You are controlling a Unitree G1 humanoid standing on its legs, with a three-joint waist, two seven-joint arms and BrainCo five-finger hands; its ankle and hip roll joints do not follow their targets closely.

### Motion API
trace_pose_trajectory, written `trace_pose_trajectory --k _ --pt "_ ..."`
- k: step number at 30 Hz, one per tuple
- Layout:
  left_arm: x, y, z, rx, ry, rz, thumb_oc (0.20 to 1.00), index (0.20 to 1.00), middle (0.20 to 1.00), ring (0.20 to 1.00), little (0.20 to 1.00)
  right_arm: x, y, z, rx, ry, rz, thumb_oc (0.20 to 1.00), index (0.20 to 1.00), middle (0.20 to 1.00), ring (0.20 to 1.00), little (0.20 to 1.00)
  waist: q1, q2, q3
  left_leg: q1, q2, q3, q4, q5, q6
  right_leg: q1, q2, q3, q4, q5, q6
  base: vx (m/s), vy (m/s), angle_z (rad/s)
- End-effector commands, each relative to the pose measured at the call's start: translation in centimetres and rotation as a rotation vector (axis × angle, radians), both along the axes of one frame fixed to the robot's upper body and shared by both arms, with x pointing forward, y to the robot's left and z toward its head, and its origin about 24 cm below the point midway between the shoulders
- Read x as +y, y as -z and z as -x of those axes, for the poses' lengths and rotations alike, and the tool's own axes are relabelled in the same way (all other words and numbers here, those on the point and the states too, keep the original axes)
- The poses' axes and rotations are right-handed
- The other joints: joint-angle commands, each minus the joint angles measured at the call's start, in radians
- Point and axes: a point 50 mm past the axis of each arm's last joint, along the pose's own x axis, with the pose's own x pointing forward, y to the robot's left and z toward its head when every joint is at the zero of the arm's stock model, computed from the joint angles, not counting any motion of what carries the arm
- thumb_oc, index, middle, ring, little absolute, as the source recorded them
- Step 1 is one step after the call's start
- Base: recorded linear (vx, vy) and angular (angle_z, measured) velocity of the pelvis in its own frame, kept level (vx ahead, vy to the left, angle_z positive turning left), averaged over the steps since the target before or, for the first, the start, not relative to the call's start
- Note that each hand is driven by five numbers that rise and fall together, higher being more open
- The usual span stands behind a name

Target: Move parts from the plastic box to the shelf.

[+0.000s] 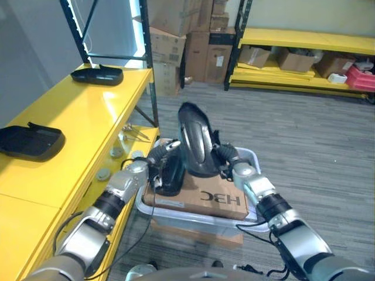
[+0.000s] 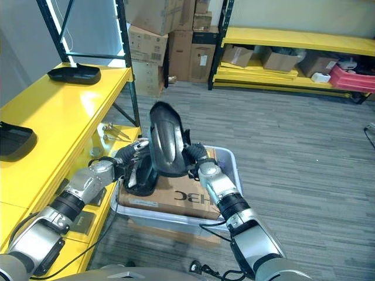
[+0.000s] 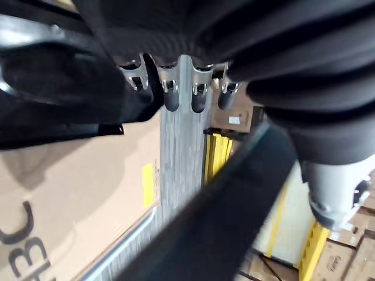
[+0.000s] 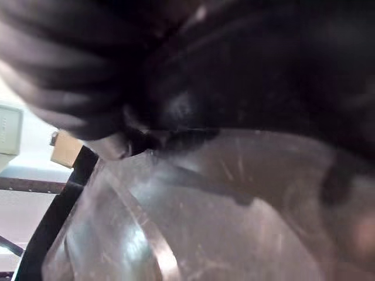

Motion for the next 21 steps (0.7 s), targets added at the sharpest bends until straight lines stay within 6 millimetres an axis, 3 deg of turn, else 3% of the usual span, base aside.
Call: trace_pose_trajectory --k 1,21 --pt "-3.5 -3.2 -1.7 -0.093 0.06 0.058 1.0 1.0 1.0 1.0 1.0 0.4 -3.4 -1.9 -0.15 -0.043 0.014 0.2 0.2 0.2 0.2 0.2 0.025 0.027 -0.066 -0.067 0.005 -0.114 0.029 -0.066 -0.002 0.053 -0.031 -0.085 0.048 -0.138 0.099 0.0 0.0 0.0" --pt "-7.2 -2.4 0.4 -0.074 0.218 -0.075 1.0 1.0 1.0 1.0 1.0 3.9 -3.8 -1.9 -0.153 -0.133 -0.019 0.2 0.2 0.2 0.2 0.2 0.018 0.028 -0.064 -0.052 0.004 -0.103 0.018 -0.065 -0.001 0.063 -0.037 -0.101 0.046 -0.136 0.105 0.0 0.0 0.0"
